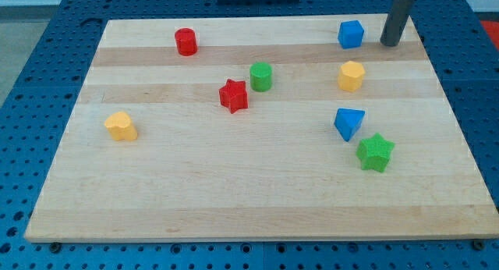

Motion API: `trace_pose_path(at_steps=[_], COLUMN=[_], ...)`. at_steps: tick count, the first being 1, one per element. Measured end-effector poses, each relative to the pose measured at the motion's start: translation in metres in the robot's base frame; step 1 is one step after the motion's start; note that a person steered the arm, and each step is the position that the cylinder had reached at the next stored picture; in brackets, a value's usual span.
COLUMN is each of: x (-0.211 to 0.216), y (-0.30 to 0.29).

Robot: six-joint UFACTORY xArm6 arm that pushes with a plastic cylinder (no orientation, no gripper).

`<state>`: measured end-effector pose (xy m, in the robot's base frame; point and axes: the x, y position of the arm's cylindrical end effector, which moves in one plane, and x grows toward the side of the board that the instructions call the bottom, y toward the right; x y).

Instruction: Move your arm closer to the blue cube

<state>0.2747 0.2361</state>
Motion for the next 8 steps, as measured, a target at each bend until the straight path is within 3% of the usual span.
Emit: trace_pose_path(at_steps=[8], x=[-0.025], y=[-0.024])
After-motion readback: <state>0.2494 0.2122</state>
